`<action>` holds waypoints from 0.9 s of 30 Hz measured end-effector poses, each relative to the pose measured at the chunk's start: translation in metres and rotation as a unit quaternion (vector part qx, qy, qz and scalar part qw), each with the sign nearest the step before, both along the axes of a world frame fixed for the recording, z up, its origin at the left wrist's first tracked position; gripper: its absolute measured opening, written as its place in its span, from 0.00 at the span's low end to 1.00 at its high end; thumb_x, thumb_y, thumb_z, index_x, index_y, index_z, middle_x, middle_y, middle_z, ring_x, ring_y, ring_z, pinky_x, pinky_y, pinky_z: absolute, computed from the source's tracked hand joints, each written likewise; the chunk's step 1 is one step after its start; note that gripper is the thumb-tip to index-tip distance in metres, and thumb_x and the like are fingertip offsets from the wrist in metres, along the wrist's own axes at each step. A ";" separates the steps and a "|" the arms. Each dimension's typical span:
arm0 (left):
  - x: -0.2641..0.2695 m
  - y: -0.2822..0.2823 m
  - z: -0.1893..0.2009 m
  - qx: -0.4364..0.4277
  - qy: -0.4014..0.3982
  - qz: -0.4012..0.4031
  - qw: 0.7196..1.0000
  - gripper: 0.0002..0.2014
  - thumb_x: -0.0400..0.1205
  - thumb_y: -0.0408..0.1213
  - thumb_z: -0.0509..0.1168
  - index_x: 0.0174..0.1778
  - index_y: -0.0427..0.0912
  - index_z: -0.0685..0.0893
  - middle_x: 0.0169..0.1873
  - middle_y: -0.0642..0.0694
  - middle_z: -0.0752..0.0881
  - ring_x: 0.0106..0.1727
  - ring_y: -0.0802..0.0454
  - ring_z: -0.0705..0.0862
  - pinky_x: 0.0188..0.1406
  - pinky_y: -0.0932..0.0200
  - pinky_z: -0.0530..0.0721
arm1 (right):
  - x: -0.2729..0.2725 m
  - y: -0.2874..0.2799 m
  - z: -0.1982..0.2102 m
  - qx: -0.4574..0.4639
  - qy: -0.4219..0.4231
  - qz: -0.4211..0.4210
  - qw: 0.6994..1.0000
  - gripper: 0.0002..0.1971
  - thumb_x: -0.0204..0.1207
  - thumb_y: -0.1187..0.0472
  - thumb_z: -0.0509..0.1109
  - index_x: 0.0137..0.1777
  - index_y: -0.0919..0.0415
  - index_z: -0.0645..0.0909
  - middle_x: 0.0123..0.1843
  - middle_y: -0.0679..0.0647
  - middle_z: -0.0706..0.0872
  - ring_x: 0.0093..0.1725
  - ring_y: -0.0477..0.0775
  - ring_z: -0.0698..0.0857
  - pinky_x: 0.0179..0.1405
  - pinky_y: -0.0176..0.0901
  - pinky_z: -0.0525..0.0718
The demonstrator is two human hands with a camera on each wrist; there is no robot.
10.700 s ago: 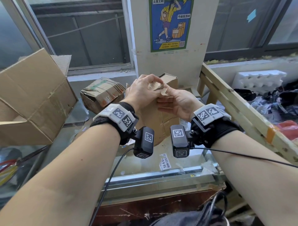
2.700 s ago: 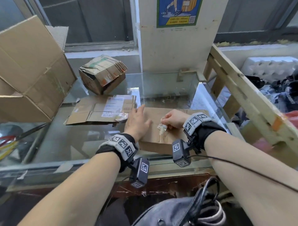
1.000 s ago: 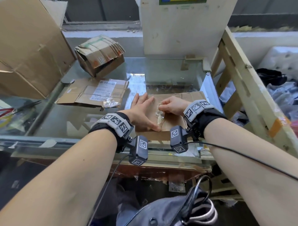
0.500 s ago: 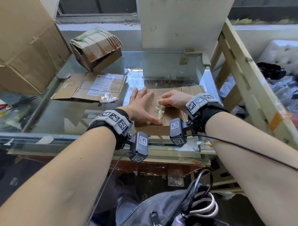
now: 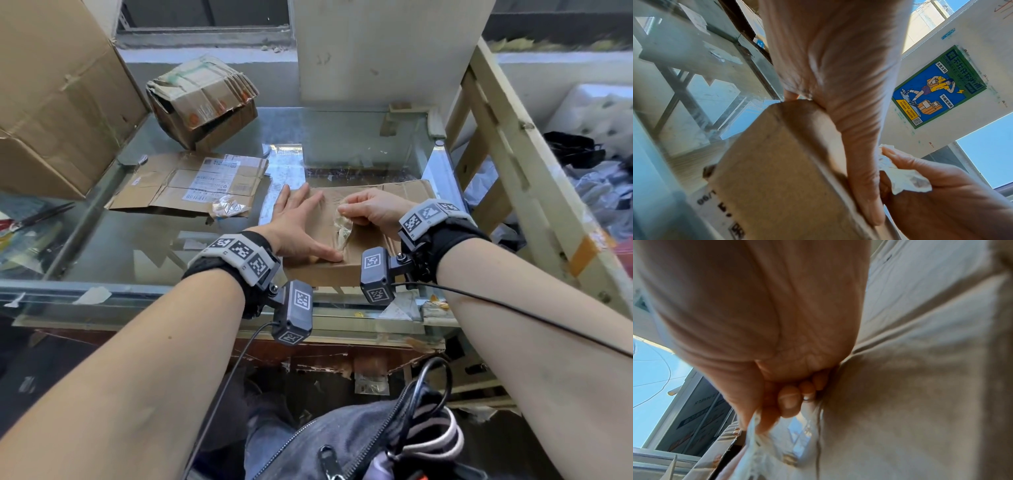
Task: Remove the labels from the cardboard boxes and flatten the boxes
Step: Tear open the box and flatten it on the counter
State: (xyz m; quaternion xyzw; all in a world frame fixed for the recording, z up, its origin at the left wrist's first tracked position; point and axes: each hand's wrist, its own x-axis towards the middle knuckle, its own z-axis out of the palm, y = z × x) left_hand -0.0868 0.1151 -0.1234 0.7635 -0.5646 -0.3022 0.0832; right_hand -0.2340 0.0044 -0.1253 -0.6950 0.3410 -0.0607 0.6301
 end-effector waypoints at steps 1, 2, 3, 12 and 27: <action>0.000 0.000 0.000 -0.001 0.000 0.000 1.000 0.62 0.63 0.61 0.79 0.85 0.56 0.45 0.84 0.56 0.36 0.82 0.51 0.26 0.79 0.46 0.31 | 0.000 0.000 0.000 0.001 -0.004 -0.001 1.000 0.16 0.82 0.68 0.63 0.30 0.60 0.74 0.17 0.41 0.73 0.20 0.38 0.68 0.23 0.27 0.68; 0.000 0.000 -0.001 -0.001 -0.001 0.000 1.000 0.62 0.63 0.61 0.79 0.85 0.56 0.45 0.84 0.56 0.36 0.82 0.51 0.26 0.79 0.46 0.31 | -0.001 0.000 0.001 0.001 -0.006 0.000 1.000 0.17 0.82 0.68 0.63 0.30 0.60 0.74 0.17 0.41 0.72 0.20 0.38 0.68 0.23 0.28 0.67; 0.000 0.000 -0.001 -0.001 -0.001 0.001 1.000 0.62 0.63 0.61 0.79 0.85 0.56 0.45 0.84 0.57 0.36 0.82 0.51 0.27 0.79 0.46 0.31 | -0.002 0.001 0.001 0.001 -0.009 0.001 1.000 0.17 0.82 0.68 0.62 0.30 0.60 0.73 0.17 0.42 0.72 0.21 0.39 0.67 0.24 0.29 0.66; -0.001 0.000 -0.001 -0.008 0.006 0.006 1.000 0.61 0.64 0.60 0.79 0.86 0.56 0.46 0.84 0.57 0.36 0.82 0.51 0.27 0.80 0.48 0.32 | -0.005 -0.002 -0.002 0.005 -0.042 0.002 0.999 0.17 0.82 0.68 0.62 0.29 0.60 0.71 0.23 0.49 0.69 0.24 0.43 0.64 0.28 0.34 0.62; -0.001 -0.001 -0.004 -0.025 -0.001 0.019 0.999 0.48 0.75 0.58 0.71 0.85 0.56 0.50 0.85 0.55 0.39 0.83 0.50 0.29 0.80 0.49 0.34 | -0.006 -0.006 -0.008 0.013 -0.069 0.005 0.998 0.18 0.82 0.68 0.61 0.28 0.61 0.70 0.22 0.48 0.69 0.25 0.44 0.65 0.30 0.35 0.63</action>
